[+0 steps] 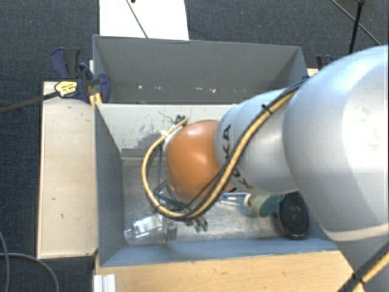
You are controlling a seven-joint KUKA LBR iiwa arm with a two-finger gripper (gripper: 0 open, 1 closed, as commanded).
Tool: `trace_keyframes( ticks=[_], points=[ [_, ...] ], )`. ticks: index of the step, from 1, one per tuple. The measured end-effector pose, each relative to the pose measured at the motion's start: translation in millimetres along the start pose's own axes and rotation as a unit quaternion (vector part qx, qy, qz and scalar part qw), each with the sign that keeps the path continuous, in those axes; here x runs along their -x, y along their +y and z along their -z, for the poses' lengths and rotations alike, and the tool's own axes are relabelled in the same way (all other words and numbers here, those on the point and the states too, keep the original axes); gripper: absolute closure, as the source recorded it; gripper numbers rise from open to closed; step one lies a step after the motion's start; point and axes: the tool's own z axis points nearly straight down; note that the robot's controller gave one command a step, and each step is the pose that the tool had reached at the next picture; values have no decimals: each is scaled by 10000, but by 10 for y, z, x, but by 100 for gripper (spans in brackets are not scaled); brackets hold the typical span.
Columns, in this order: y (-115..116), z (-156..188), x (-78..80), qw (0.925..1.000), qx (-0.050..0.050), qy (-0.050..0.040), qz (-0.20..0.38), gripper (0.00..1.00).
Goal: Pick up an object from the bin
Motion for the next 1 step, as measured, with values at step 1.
trace_keyframes(
  ticks=[1],
  points=[
    [53,1268,38,10000,1,-47,-14,100]
  ],
)
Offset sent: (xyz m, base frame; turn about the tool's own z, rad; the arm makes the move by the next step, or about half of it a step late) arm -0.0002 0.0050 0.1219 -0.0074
